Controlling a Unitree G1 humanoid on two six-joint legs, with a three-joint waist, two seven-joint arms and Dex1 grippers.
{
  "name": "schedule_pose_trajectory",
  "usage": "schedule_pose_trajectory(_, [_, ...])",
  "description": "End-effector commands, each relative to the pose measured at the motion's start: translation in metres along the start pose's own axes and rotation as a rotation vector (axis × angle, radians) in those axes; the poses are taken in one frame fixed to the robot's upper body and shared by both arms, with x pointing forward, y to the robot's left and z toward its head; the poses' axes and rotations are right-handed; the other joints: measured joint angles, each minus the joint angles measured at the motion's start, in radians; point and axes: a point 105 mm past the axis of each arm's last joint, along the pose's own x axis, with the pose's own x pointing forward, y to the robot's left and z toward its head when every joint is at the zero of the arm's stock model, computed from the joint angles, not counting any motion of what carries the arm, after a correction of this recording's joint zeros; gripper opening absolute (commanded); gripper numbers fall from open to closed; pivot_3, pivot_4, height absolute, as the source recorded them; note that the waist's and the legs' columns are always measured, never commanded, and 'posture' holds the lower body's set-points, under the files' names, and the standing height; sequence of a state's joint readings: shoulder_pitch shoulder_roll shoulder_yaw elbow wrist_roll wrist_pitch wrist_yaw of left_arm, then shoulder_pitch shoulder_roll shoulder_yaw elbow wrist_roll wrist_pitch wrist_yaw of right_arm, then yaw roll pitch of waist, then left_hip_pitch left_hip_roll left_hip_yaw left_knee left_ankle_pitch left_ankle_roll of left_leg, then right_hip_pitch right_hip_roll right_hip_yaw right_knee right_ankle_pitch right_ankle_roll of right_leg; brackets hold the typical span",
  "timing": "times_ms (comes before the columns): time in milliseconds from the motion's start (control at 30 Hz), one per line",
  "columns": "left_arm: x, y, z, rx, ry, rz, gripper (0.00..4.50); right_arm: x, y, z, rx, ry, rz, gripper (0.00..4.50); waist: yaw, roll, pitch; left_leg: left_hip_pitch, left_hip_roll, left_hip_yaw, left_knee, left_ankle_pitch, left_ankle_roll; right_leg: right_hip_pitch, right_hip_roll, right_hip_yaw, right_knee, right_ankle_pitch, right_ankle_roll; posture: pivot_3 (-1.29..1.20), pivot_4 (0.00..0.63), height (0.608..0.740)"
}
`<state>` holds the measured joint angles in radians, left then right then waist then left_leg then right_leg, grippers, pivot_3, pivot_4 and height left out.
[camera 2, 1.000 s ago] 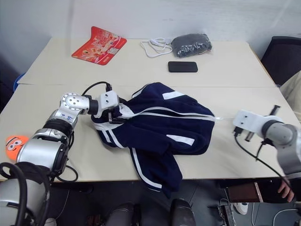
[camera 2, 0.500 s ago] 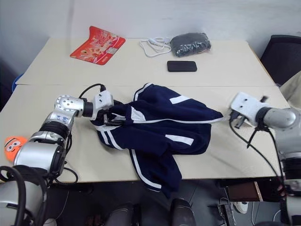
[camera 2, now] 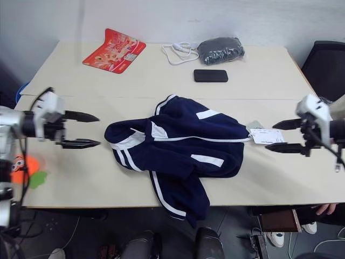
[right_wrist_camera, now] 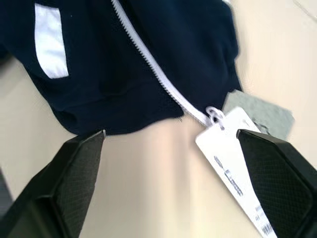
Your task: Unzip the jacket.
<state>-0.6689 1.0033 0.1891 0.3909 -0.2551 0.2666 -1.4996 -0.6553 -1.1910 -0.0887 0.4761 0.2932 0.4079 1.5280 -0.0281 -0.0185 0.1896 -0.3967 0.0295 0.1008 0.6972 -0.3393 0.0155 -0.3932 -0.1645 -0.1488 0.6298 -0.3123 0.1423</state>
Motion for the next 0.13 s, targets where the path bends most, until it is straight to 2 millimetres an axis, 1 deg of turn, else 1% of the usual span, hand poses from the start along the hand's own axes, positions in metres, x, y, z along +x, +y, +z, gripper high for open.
schedule_pose_trajectory(33, [-0.0277,-0.0077,0.0165,-0.001,-0.030,0.042,4.50,-0.0327,0.0024,0.0112,0.046,-0.069,0.009,4.48,0.002,0.002,0.001,0.000,0.000,0.000,0.000,0.000,0.000,0.000,0.000,0.000,0.000,0.000,0.000,0.00,0.150,0.740])
schedule_pose_trajectory(100, [-0.0329,-0.0103,0.0174,-0.027,-0.042,0.063,4.50,-0.0380,0.0013,0.0099,0.070,-0.088,-0.001,4.48,0.003,0.003,0.001,0.000,0.000,0.001,0.000,0.000,0.000,0.001,0.000,0.000,0.000,0.000,0.000,0.00,0.150,0.740])
schedule_pose_trajectory(133, [-0.0322,-0.0120,0.0173,-0.030,-0.049,0.068,4.50,-0.0382,0.0007,0.0076,0.073,-0.090,-0.007,4.48,0.003,0.003,0.001,0.000,0.000,0.002,0.000,0.000,0.000,0.001,0.000,0.000,0.000,0.000,0.000,0.00,0.150,0.740])
